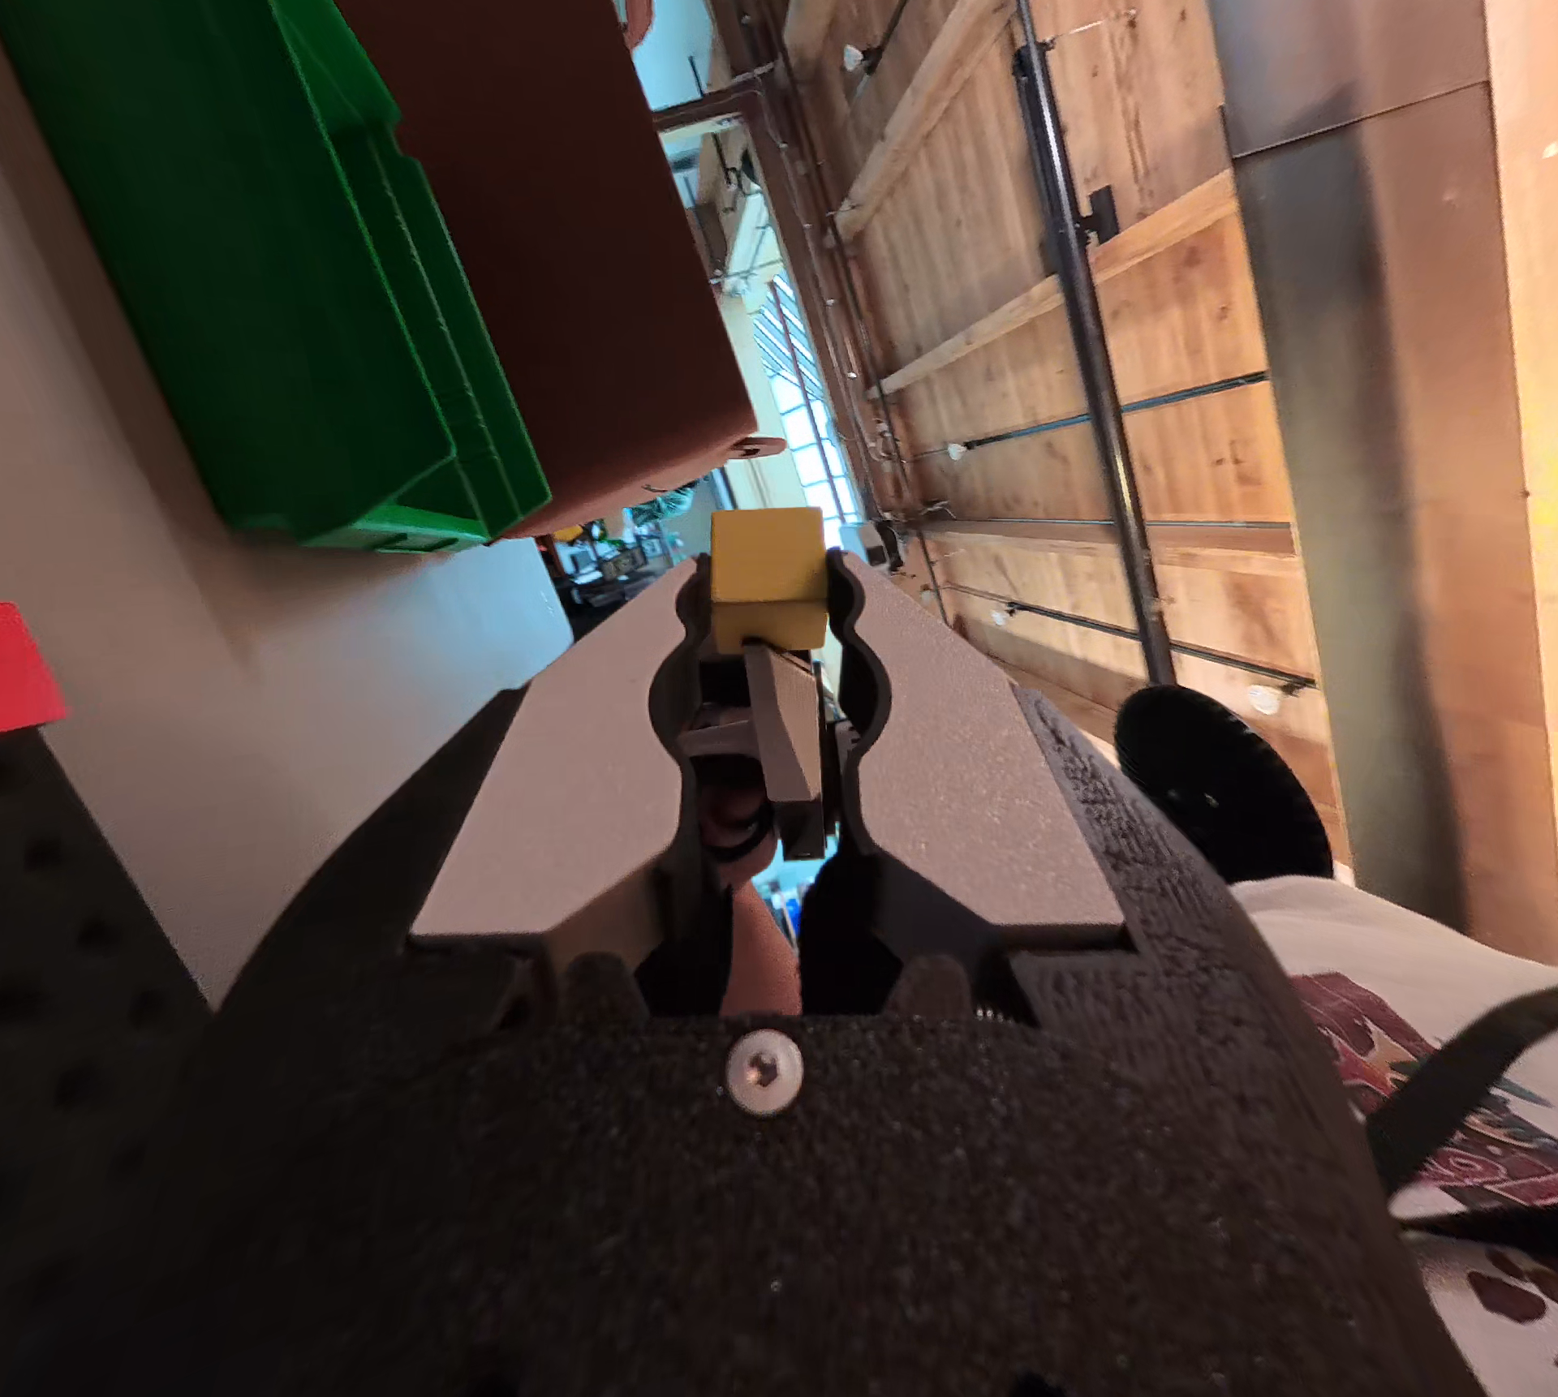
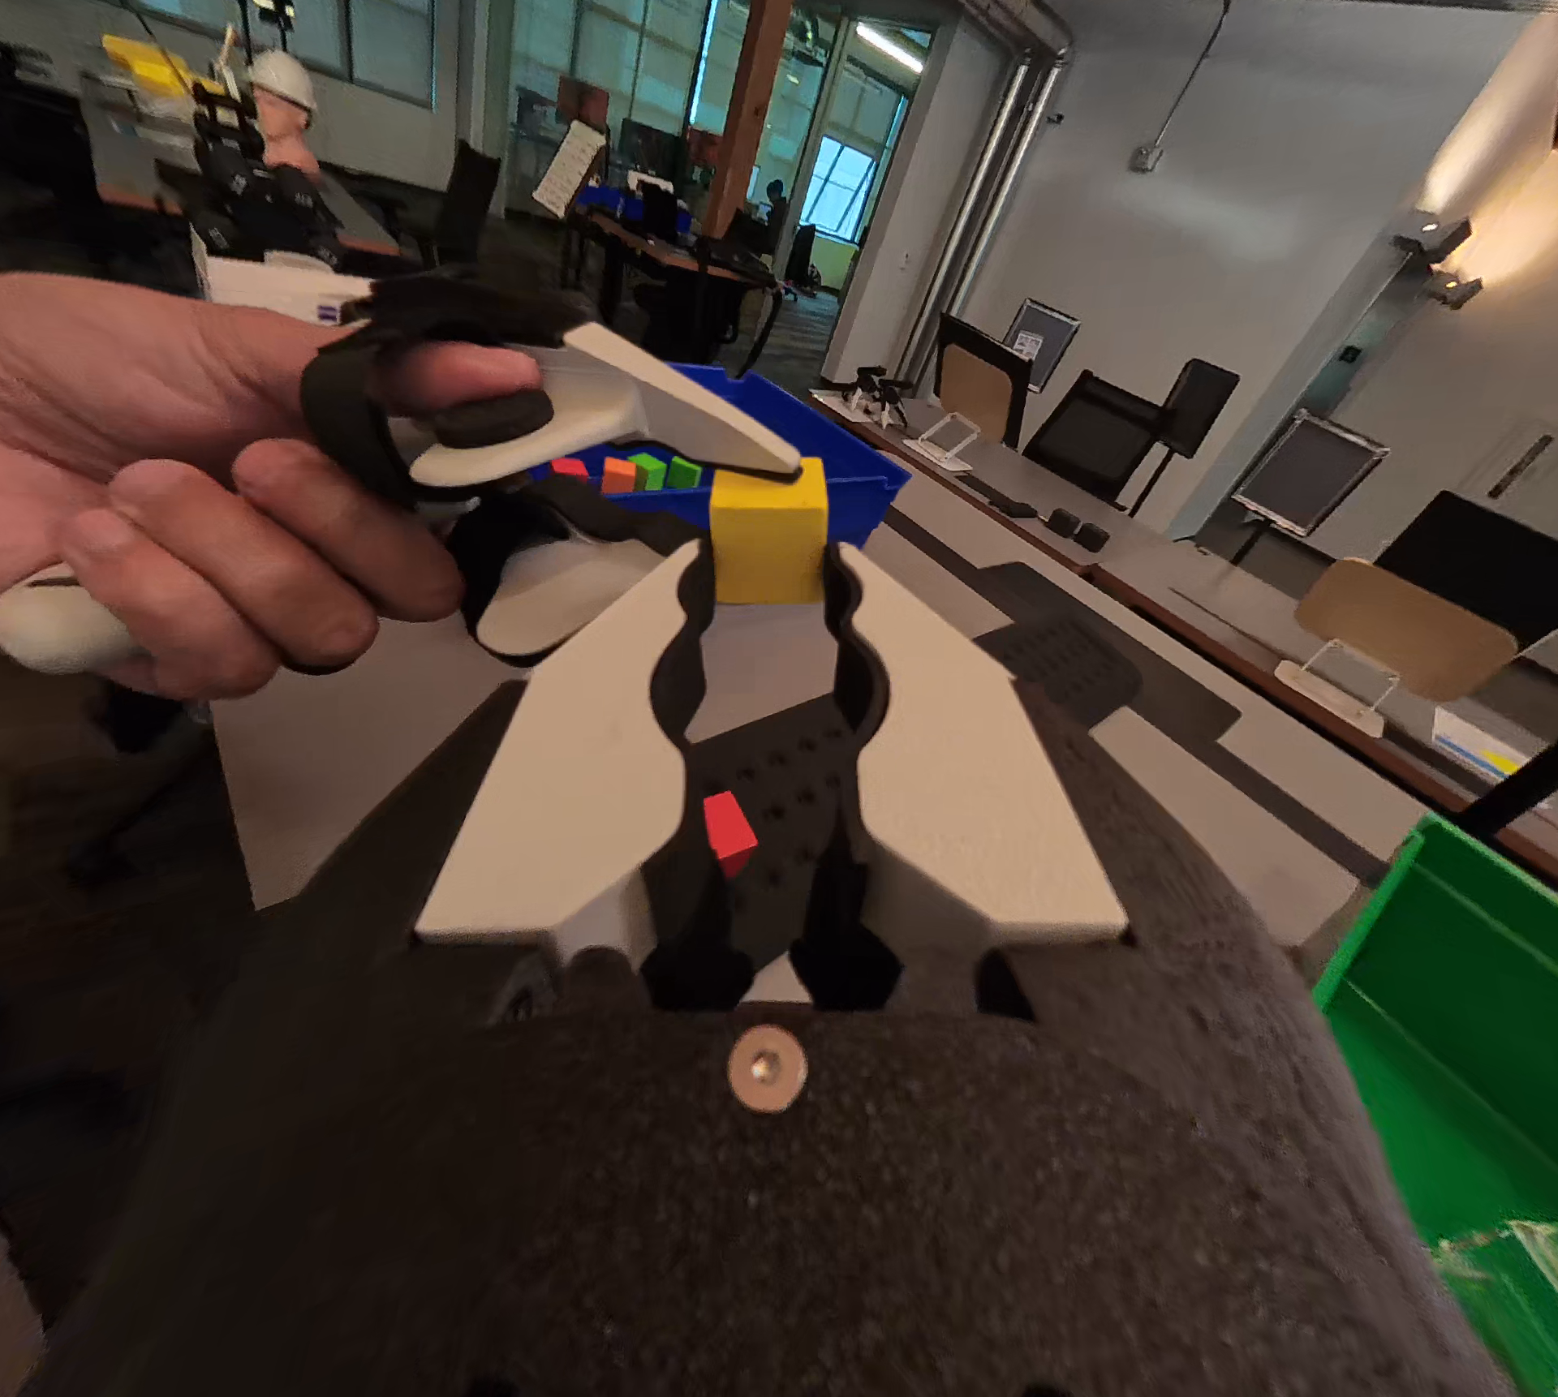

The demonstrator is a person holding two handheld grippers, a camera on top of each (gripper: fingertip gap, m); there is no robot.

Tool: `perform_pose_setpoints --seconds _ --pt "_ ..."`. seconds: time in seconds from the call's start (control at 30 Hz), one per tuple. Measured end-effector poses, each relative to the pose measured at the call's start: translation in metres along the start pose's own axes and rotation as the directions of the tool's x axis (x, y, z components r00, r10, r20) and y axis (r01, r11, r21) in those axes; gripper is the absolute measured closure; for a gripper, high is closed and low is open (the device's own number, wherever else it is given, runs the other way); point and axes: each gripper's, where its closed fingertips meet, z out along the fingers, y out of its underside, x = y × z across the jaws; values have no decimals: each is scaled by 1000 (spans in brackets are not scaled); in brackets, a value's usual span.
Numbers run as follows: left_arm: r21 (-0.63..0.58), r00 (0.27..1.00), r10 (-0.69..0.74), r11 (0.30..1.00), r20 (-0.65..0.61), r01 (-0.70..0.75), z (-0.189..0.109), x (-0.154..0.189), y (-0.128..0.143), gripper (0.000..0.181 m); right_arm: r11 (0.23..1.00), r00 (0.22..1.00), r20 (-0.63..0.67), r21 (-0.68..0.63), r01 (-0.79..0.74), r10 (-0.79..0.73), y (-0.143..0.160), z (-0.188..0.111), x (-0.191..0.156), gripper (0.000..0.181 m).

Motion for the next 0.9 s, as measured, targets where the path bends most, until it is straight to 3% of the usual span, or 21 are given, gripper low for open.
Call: perform_pose_setpoints --seconds 0.07,0.13,0.2,0.27,0.3,0.37,0.4,0.47,0.5,0.63,0.8,0.9 --pt "-25 1000 19 1000 -4 -19 -6 1 0 152 1000 1000 -8 -14 9 -9 -4 -2 -1 156" --pt "-28 993 102 995 52 -100 -18 -2 -3 143 999 995 -95 -46 20 -24 -6 -13 19 156" --pt "-50 982 172 984 80 -169 -32 0 -4 140 988 987 -154 -153 24 -48 7 -30 55 156" --pt "-119 967 232 968 104 -219 -46 -1 2 140 947 962 -260 -323 -3 -86 30 -54 116 156" --pt "-160 957 263 957 122 -243 -53 -4 6 140 897 968 -246 -438 -59 -56 52 -64 139 156" --pt "-230 929 328 930 171 -286 -66 -15 11 140 702 978 -209 -697 -145 -5 102 -83 178 156" --pt "-255 915 352 920 199 -299 -71 -21 11 140 629 980 -196 -758 -174 36 122 -85 192 156" --pt "-277 895 372 912 244 -304 -78 -30 10 140 476 980 -73 -866 -154 186 155 -78 190 156" --pt "-281 889 380 909 256 -307 -79 -32 9 140 413 985 -26 -906 -96 171 169 -73 197 156" --pt "-327 834 449 879 321 -347 -76 -46 7 140 216 936 112 -976 40 333 215 -66 188 156" --pt "-384 809 488 851 327 -358 -57 -49 15 140 100 894 174 -984 145 413 245 -62 174 156" --pt "-491 782 539 797 313 -353 -48 -58 29 140 105 900 156 -987 124 408 245 -53 174 156"
